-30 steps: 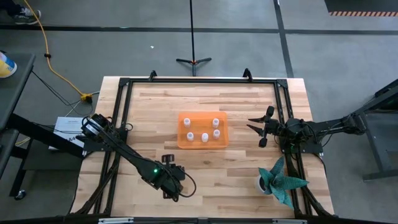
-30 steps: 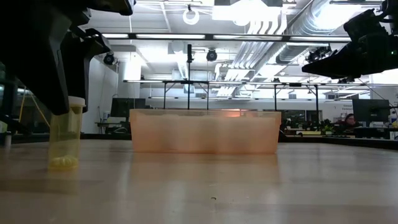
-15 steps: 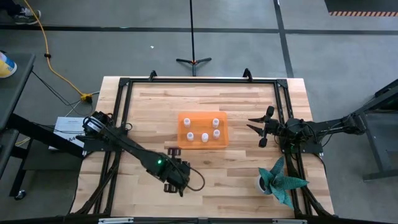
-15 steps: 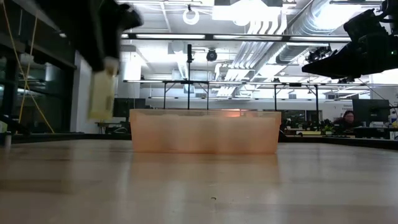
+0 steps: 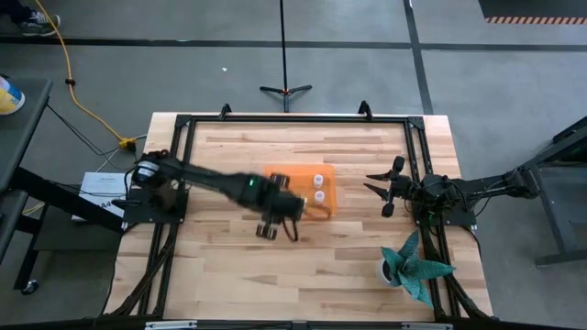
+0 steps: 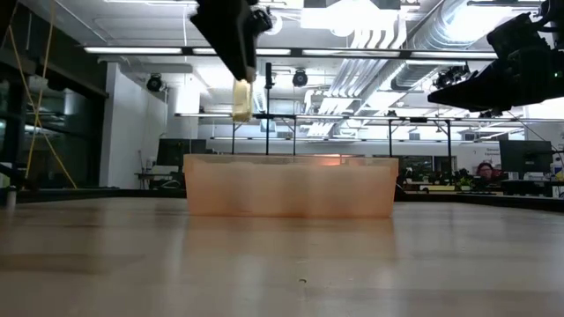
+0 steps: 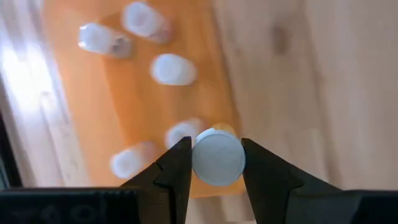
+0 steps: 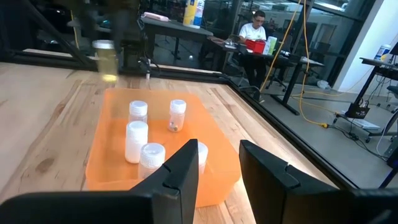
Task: Pick and place pill bottles into a basket
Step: Put the yellow pill bottle in the orange bin
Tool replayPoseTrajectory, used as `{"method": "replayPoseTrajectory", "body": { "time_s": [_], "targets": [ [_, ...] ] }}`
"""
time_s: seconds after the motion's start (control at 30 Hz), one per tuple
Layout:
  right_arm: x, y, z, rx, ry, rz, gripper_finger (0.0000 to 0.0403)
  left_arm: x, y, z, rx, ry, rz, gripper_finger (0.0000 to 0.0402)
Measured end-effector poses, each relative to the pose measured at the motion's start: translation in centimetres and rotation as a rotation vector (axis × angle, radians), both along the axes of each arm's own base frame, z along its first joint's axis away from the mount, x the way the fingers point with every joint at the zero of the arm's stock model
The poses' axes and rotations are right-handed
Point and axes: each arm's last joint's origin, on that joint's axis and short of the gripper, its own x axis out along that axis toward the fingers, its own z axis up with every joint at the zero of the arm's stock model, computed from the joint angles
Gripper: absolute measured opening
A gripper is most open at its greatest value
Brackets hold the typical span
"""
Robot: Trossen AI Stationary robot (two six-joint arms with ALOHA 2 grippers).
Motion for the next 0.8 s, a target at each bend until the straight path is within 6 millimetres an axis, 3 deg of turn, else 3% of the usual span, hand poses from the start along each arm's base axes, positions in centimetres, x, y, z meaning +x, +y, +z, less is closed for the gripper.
{"method": "replayPoseTrajectory", "body": {
  "time_s": [0.33, 0.43, 0.6, 0.8],
  "targets": [
    [0.0, 0.0, -0.1, -0.001, 0.006, 0.0, 0.0108, 1.9, 9.0, 0.4, -0.128, -0.109, 0.023, 0.0163],
    [0.0, 0.0, -0.1, -0.001, 0.006, 0.0, 0.0108, 1.9, 10.9, -0.5, -0.156, -0.132, 0.033, 0.0168],
    [0.0, 0.0, -0.1, -0.001, 0.006, 0.0, 0.0108, 1.6, 13.2, -2.8, -0.183, -0.132, 0.07, 0.0155],
    [0.0, 0.0, -0.1, -0.001, 0.006, 0.0, 0.0108, 1.6, 14.4, -5.8, -0.186, -0.185, 0.081, 0.0163]
  ]
}}
